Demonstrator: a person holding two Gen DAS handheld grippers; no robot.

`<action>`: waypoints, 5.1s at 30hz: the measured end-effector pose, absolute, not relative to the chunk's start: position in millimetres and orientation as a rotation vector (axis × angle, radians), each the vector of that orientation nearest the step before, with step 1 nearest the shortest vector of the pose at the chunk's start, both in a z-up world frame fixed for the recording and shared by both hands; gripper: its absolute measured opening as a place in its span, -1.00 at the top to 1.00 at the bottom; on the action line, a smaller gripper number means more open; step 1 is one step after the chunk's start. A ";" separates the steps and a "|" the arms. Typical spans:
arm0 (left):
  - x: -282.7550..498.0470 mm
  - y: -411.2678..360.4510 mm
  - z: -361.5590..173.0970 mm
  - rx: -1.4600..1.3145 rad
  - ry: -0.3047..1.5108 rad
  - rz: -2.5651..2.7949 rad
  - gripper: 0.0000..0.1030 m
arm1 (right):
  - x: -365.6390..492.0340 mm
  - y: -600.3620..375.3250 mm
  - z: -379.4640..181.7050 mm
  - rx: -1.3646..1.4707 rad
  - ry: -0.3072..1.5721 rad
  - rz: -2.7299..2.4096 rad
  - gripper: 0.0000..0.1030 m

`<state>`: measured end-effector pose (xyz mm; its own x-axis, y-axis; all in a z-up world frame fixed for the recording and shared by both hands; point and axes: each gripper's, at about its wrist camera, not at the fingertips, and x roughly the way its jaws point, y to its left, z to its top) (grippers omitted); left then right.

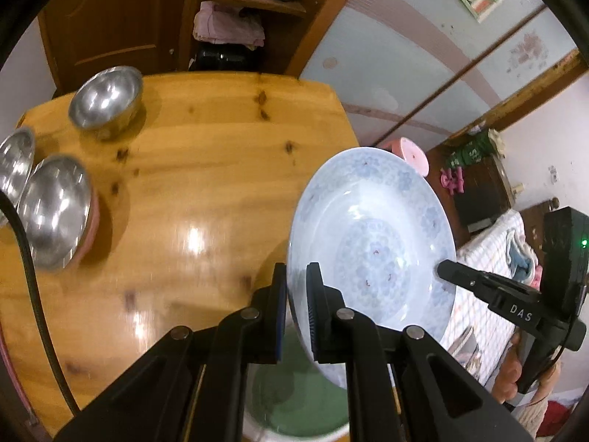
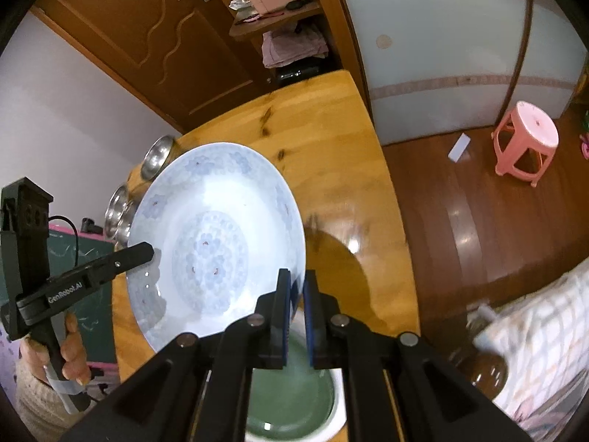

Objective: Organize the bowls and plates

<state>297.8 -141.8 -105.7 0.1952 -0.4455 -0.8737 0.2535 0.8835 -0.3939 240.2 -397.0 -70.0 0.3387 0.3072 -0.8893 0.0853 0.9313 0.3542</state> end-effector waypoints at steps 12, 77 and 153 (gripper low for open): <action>198.2 -117.0 -140.7 -0.193 1.317 -0.494 0.85 | 150.2 -383.5 -113.4 0.409 1.245 0.148 0.88; 136.3 -99.3 -146.1 -0.060 1.175 -0.449 -0.24 | 82.7 -313.1 -121.8 0.064 1.122 0.064 0.69; 416.1 248.9 -173.7 -0.344 0.955 0.206 -0.74 | 460.4 15.2 -116.4 0.020 1.202 0.437 0.24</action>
